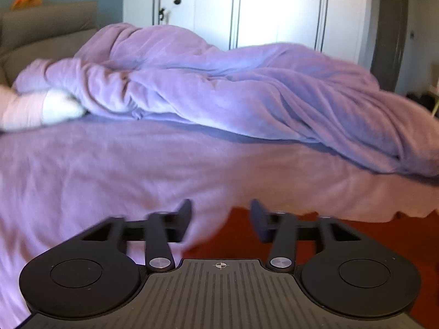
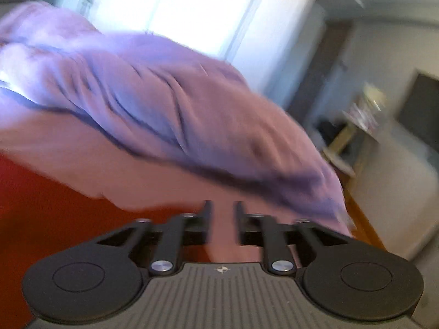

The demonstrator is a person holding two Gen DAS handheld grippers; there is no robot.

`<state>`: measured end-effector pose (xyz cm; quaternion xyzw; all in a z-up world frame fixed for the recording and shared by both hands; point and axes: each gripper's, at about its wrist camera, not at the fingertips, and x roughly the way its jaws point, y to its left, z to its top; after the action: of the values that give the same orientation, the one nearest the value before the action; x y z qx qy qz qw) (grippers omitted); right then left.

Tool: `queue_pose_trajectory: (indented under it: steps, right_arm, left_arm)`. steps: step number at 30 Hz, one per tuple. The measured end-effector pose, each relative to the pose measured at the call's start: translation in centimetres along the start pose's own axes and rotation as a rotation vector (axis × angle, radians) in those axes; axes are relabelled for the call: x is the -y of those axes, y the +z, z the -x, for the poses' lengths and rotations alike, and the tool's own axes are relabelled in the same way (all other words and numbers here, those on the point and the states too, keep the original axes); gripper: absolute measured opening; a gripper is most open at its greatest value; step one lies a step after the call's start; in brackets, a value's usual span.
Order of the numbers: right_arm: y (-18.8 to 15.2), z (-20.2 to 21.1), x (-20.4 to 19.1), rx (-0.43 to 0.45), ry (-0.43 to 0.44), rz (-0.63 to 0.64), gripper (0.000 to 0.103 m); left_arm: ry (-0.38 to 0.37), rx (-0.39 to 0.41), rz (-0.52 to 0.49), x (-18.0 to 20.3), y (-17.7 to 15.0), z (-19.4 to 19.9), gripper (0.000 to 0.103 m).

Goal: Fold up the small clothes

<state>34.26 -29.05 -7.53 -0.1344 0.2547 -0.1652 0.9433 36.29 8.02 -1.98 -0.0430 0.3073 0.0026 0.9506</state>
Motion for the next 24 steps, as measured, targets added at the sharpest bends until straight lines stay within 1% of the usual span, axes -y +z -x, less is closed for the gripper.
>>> queue_pose_trajectory:
  steps: [1,2,3,4,5,6,7,8,9,10,11,12,13,14,15,17,20,21,22,23,24]
  right_arm:
    - [-0.5,0.2,0.2,0.0,0.04,-0.041,0.038]
    - [-1.1,0.8,0.3,0.017,0.108,-0.081,0.038]
    - [-1.6,1.6,-0.2,0.033,0.164,-0.107,0.039]
    - [-1.9,2.2,-1.1,0.046,0.2,-0.112,0.043]
    - [-2.1,2.9,-2.4,0.062,0.244,-0.097,0.047]
    - [-2.1,3.4,-3.8,0.075,0.291,-0.078,0.049]
    - [-2.2,4.2,-5.6,0.097,0.346,-0.05,0.055]
    - [-2.2,4.8,-7.3,0.122,0.397,-0.011,0.066]
    - [-2.3,5.2,-8.7,0.143,0.439,0.031,0.071]
    - [-2.7,5.7,-10.3,0.17,0.49,0.088,0.081]
    - [-3.2,6.0,-11.5,0.187,0.535,0.14,0.085]
    - [-4.0,5.9,-12.9,0.193,0.558,0.223,0.085]
    - [-4.6,5.7,-13.8,0.187,0.543,0.289,0.085]
    - [-5.5,5.4,-14.0,0.215,0.525,0.319,0.085]
    - [-5.7,5.2,-13.3,0.231,0.536,0.293,0.085]
    - [-5.2,4.1,-11.2,0.185,0.53,0.209,0.088]
    - [-5.4,2.9,-7.5,0.156,0.515,0.11,0.091]
    - [-5.6,2.6,-6.2,0.147,0.493,0.084,0.091]
    - [-6.1,2.6,-5.1,0.121,0.45,0.075,0.091]
    - [-6.3,2.0,-3.7,0.095,0.433,0.051,0.091]
    - [-6.6,1.4,-1.5,0.071,0.426,-0.015,0.091]
  left_arm:
    - [-0.032,0.01,0.017,0.1,-0.7,0.5,0.06]
    - [-0.067,0.007,0.029,0.6,-1.4,0.7,0.064]
    - [-0.091,-0.001,0.037,1.2,-1.7,0.6,0.074]
    - [-0.117,-0.008,0.042,1.9,-2.2,0.5,0.083]
    - [-0.137,-0.011,0.047,2.8,-2.6,0.4,0.087]
    - [-0.141,-0.009,0.052,3.4,-2.9,0.2,0.091]
    - [-0.135,-0.013,0.05,3.9,-3.2,-0.5,0.091]
    - [-0.117,-0.009,0.037,4.4,-3.6,-0.9,0.092]
    - [-0.077,0.001,0.013,4.7,-4.1,-1.7,0.092]
    - [-0.014,0.0,-0.032,4.9,-4.8,-2.7,0.093]
    - [0.045,-0.017,-0.088,4.9,-5.6,-3.8,0.093]
    - [0.089,-0.048,-0.15,4.8,-6.7,-5.0,0.096]
    - [0.073,-0.043,-0.144,4.1,-7.5,-5.3,0.096]
    - [0.048,-0.027,-0.096,3.4,-7.3,-4.9,0.096]
    - [0.043,-0.032,-0.083,3.0,-7.0,-4.8,0.097]
    - [0.036,-0.045,-0.076,2.6,-7.0,-5.0,0.097]
    - [0.038,-0.052,-0.086,2.5,-7.0,-4.8,0.097]
    - [0.036,-0.054,-0.092,2.5,-7.1,-4.6,0.097]
    - [0.037,-0.059,-0.098,2.4,-7.1,-4.4,0.097]
    - [0.037,-0.066,-0.103,2.3,-7.1,-4.2,0.097]
    - [0.038,-0.074,-0.108,2.2,-7.2,-3.9,0.097]
